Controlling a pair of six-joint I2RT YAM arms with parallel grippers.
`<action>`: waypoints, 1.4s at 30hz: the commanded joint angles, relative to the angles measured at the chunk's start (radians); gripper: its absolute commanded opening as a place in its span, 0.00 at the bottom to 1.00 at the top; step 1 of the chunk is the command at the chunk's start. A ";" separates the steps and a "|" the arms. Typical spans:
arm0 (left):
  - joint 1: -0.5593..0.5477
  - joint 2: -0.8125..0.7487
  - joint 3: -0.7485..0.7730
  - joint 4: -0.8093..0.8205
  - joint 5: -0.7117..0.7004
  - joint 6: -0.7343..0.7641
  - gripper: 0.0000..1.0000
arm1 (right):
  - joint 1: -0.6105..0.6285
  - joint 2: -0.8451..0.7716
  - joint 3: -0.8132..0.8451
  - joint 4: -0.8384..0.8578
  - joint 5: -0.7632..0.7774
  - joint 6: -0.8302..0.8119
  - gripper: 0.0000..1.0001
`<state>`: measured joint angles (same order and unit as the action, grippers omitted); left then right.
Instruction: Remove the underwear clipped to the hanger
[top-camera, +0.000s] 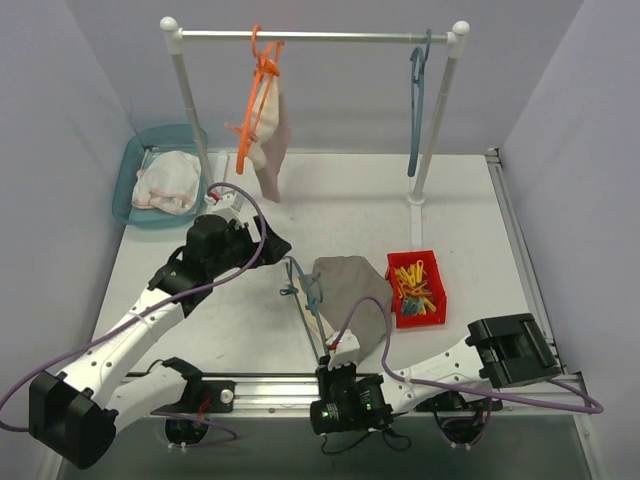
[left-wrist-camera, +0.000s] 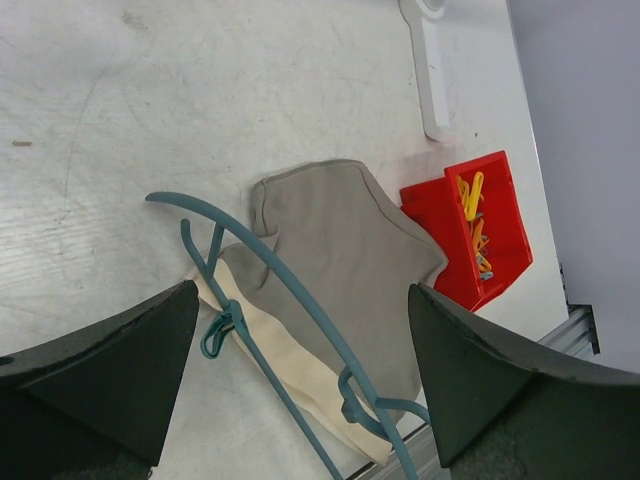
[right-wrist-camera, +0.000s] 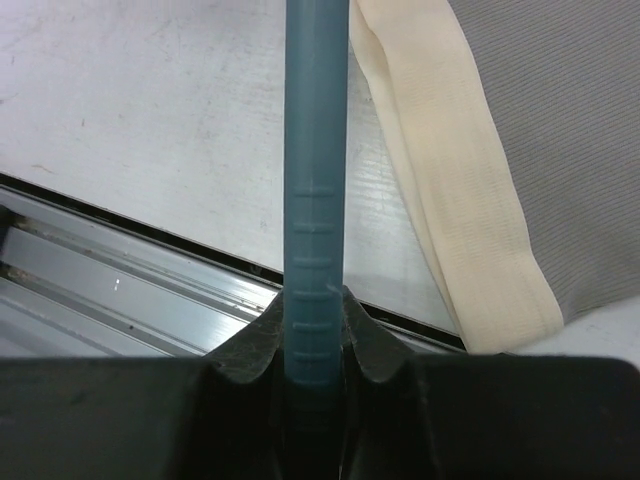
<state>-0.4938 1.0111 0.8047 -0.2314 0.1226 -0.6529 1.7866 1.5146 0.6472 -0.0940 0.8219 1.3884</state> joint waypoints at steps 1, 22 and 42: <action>-0.011 0.014 -0.045 -0.011 -0.037 -0.022 0.94 | -0.010 -0.004 0.049 -0.039 0.066 -0.017 0.00; -0.101 0.231 -0.167 0.218 -0.093 -0.123 0.96 | -0.035 -0.040 0.081 -0.041 0.091 -0.069 0.00; -0.134 0.256 -0.156 0.253 -0.075 -0.163 0.55 | -0.046 -0.074 0.066 -0.041 0.105 -0.066 0.00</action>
<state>-0.6144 1.2732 0.6231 -0.0223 0.0345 -0.8055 1.7527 1.4830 0.6975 -0.1017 0.8375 1.3151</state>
